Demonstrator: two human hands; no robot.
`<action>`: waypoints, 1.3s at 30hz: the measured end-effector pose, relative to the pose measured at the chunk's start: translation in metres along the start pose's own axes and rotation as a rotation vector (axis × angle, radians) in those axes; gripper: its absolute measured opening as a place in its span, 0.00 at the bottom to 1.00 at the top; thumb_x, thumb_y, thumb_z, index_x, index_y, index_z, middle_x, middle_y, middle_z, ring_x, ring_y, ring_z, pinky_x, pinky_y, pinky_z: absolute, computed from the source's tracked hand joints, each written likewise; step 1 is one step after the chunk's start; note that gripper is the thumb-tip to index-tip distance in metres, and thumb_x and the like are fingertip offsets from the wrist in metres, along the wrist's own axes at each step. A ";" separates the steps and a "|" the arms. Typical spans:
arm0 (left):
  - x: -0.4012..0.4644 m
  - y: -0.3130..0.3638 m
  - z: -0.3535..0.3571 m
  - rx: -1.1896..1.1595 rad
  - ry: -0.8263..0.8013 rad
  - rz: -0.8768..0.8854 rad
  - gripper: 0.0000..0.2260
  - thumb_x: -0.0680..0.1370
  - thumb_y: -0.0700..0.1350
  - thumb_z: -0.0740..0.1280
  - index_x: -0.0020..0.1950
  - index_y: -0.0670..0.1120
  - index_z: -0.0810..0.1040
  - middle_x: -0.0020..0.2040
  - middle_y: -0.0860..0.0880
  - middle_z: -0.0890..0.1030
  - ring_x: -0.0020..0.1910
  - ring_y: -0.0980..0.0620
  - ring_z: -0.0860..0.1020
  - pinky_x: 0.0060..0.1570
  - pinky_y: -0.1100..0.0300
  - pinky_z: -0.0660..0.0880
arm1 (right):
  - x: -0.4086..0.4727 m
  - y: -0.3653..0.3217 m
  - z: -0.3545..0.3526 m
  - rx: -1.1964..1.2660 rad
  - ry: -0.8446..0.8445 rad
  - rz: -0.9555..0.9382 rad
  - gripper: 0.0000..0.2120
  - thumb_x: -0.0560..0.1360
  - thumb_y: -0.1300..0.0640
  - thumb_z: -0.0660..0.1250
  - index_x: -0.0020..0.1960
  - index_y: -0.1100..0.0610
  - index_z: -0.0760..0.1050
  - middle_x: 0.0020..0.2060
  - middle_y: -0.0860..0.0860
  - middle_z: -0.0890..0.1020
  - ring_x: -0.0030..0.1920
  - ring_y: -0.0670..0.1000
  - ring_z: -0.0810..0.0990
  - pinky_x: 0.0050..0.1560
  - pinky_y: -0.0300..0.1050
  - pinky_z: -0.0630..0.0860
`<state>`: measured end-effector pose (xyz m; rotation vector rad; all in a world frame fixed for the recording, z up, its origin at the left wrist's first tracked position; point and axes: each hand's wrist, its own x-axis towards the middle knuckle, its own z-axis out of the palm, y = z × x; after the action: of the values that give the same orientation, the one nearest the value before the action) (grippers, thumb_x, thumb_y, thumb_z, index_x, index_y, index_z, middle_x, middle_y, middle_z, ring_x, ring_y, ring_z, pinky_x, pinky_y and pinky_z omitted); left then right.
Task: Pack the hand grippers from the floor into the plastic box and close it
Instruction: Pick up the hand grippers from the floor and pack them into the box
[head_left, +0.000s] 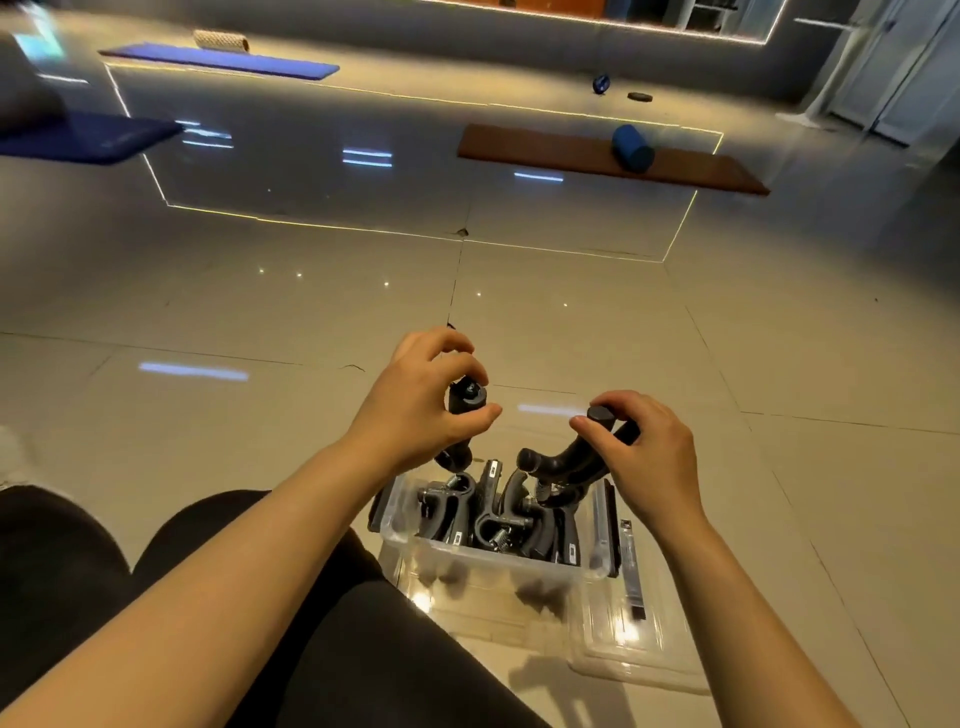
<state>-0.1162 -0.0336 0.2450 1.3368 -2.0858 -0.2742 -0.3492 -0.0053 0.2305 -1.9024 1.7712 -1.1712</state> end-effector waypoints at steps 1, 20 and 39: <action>0.001 0.007 0.008 0.006 -0.045 -0.008 0.12 0.71 0.56 0.71 0.50 0.52 0.78 0.61 0.53 0.71 0.61 0.56 0.64 0.56 0.61 0.63 | -0.002 0.008 -0.009 0.022 0.001 0.009 0.06 0.70 0.53 0.73 0.44 0.49 0.77 0.39 0.38 0.76 0.43 0.41 0.74 0.42 0.35 0.69; 0.044 -0.039 0.026 0.109 -0.403 -0.075 0.13 0.68 0.62 0.69 0.48 0.59 0.74 0.64 0.57 0.66 0.60 0.59 0.67 0.57 0.59 0.73 | 0.037 0.082 0.044 -0.144 -0.127 -0.034 0.13 0.68 0.53 0.75 0.53 0.51 0.82 0.52 0.47 0.82 0.61 0.49 0.75 0.57 0.42 0.56; -0.032 -0.133 0.139 -0.186 0.038 -0.267 0.25 0.67 0.58 0.69 0.61 0.50 0.74 0.58 0.55 0.71 0.58 0.58 0.69 0.57 0.73 0.64 | 0.046 0.148 0.157 0.449 -0.412 0.350 0.18 0.73 0.71 0.67 0.49 0.48 0.79 0.49 0.46 0.83 0.49 0.47 0.82 0.48 0.39 0.76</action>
<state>-0.0938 -0.0889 0.0598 1.4918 -1.8002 -0.5380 -0.3439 -0.1261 0.0461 -1.3811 1.3983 -0.8772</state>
